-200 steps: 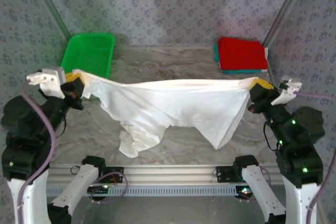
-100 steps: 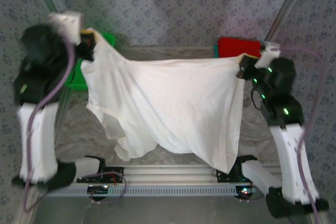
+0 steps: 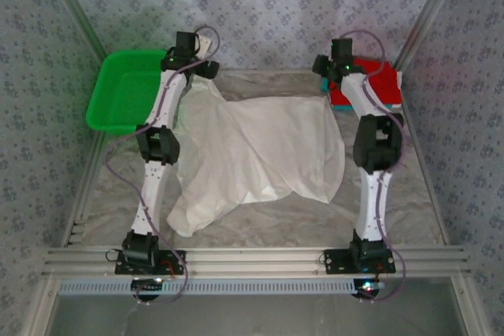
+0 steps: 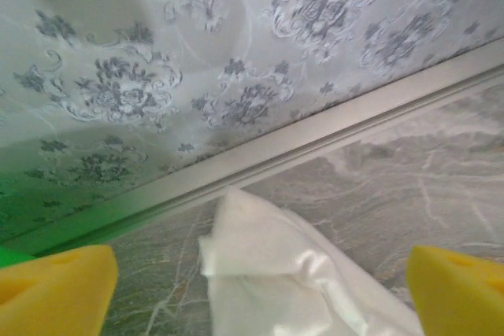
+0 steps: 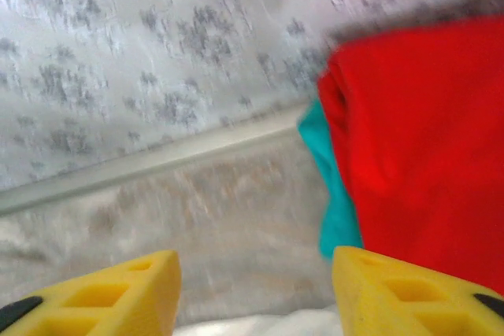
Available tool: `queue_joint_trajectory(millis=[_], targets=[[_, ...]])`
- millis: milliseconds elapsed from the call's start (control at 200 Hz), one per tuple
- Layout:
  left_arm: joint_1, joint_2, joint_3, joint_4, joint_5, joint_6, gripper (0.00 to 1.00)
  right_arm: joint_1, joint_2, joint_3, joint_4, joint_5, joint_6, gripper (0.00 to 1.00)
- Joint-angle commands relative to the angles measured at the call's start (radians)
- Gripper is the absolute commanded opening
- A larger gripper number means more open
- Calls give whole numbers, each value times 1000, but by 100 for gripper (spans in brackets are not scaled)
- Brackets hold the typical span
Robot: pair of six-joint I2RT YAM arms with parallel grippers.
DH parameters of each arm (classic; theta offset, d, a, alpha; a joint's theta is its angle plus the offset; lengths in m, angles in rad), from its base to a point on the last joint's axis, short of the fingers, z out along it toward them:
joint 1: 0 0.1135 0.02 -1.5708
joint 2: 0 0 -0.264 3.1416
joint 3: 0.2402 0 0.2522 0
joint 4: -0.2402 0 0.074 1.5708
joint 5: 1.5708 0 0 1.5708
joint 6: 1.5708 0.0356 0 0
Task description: Fold and stack the t-shirts
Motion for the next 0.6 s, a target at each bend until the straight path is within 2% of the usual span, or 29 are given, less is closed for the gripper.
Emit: queue_joint_trajectory(millis=[0,65,115,200,240,280,305,370,420,485,595], targets=[[10,-281,-59,225,22,-50,98,-2,5,285,-145,-80,-3,63],[8,-367,-79,144,62,-77,98,6,-58,235,-133,-96,-34,73],[6,-416,-83,54,75,-103,98,10,-128,160,-132,-99,-32,76],[6,-494,-131,-86,113,-155,92,19,-299,-116,-55,-138,-5,77],[4,-548,-213,-113,152,-180,90,30,-395,-280,7,-149,5,77],[-8,-645,-397,-67,154,-215,91,43,-489,-442,69,-144,23,77],[-21,-736,-574,9,145,-229,91,50,-544,-532,93,-139,31,77],[-57,-1006,-1078,335,115,-271,98,67,-672,-726,107,-122,34,77],[-64,-1168,-1339,476,108,-350,98,72,-765,-840,76,-102,26,76],[-62,-1309,-1543,466,91,-448,98,53,-873,-969,4,-103,31,75],[-69,-1425,-1768,319,77,-528,98,-8,-993,-1104,-131,-180,73,70]])
